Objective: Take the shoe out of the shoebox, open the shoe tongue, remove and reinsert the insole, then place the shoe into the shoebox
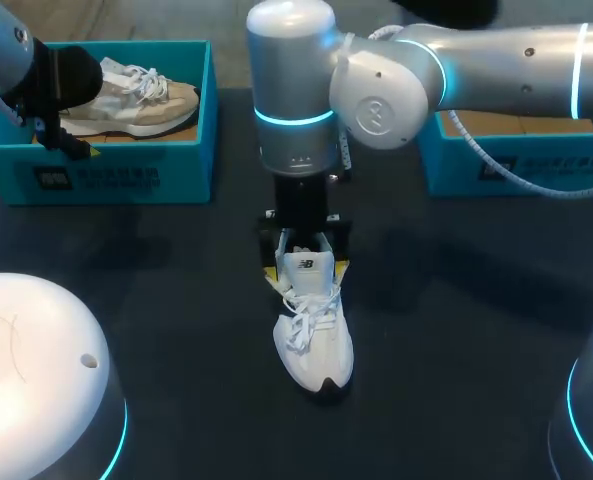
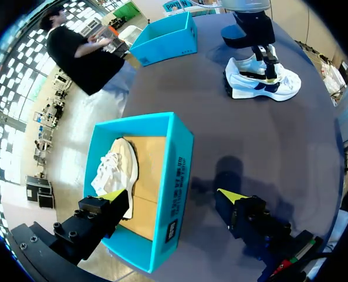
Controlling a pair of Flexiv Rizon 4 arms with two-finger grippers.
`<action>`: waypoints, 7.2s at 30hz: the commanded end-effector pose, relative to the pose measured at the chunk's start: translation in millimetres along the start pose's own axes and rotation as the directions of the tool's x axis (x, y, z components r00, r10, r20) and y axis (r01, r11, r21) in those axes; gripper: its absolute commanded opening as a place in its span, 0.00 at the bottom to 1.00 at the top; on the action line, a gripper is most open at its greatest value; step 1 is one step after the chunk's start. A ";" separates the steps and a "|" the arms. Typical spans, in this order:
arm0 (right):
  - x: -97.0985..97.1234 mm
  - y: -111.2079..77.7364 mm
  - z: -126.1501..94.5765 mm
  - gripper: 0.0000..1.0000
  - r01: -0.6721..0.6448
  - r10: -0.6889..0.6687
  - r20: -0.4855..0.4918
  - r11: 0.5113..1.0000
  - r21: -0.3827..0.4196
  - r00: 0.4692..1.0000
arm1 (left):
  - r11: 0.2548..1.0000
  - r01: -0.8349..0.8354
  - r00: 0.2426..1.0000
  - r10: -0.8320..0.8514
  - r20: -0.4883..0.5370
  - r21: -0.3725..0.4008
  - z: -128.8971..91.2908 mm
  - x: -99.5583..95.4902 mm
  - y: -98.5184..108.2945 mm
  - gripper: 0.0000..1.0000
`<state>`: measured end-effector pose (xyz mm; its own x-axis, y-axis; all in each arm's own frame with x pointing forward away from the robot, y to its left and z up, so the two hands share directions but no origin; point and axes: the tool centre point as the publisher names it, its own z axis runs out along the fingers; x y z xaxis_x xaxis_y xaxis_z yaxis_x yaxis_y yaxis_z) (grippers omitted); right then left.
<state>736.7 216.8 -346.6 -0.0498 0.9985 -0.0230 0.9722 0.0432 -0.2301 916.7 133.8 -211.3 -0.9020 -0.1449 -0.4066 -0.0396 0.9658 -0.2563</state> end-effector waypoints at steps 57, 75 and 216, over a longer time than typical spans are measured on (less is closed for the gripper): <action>-2.1 -68.4 -41.2 0.49 -0.081 0.090 0.051 0.983 -0.165 0.995 | 1.000 0.000 1.000 0.000 0.000 -0.003 -0.5 0.6 0.0 1.00; -9.3 -28.1 -27.9 0.38 -0.021 0.030 0.054 0.987 -0.161 0.998 | 1.000 0.000 1.000 0.000 0.000 -0.003 -0.5 0.6 0.0 1.00; -25.8 102.8 -64.7 0.00 0.985 -0.894 0.415 0.165 -0.046 0.169 | 1.000 0.000 1.000 0.000 0.000 -0.003 -0.5 0.6 0.0 1.00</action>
<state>862.8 207.9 -338.1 -0.9751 0.1188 -0.1873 0.1258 0.9917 -0.0262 916.7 133.8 -211.2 -0.9021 -0.1448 -0.4065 -0.0396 0.9658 -0.2562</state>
